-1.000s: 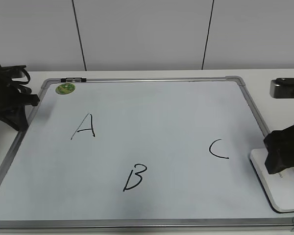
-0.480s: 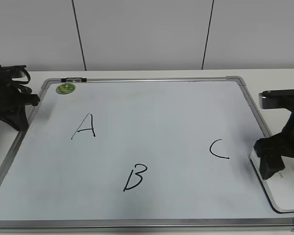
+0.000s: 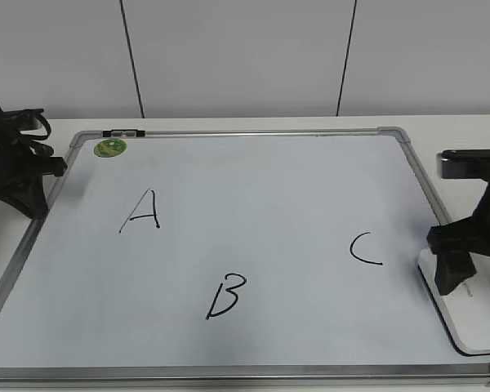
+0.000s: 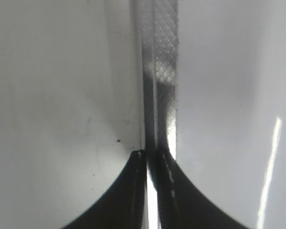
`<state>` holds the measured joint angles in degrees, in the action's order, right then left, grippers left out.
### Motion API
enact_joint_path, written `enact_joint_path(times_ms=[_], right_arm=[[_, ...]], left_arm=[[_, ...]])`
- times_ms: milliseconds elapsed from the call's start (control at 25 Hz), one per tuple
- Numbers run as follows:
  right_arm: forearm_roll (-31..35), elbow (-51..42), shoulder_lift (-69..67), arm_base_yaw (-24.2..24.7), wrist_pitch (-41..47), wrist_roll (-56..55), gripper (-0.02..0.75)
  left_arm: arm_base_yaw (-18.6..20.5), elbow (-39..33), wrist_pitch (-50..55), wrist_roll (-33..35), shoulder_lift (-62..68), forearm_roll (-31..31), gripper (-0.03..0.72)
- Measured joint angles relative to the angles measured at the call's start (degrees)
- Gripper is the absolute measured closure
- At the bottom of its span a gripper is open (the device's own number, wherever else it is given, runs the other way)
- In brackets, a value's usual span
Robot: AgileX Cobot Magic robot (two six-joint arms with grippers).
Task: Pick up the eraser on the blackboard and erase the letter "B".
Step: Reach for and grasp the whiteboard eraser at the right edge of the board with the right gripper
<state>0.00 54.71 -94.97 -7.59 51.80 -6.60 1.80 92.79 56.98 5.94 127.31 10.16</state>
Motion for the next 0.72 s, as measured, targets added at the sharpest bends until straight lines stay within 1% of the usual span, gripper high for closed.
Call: enact_joint_path(times_ms=[120,240,720], right_arm=[[2.2,0.0,-0.1,1.8,0.0,2.2,0.094],[2.8,0.0,-0.4,2.0,0.0,3.7,0.108],[3.1,0.0,-4.5,2.0,-1.1,5.8,0.122]], left_arm=[[0.0,0.0,0.0,0.0,0.0,0.1,0.656],[0.0,0.0,0.0,0.0,0.0,0.3,0.656],[0.0,0.0,0.0,0.0,0.0,0.6,0.656]])
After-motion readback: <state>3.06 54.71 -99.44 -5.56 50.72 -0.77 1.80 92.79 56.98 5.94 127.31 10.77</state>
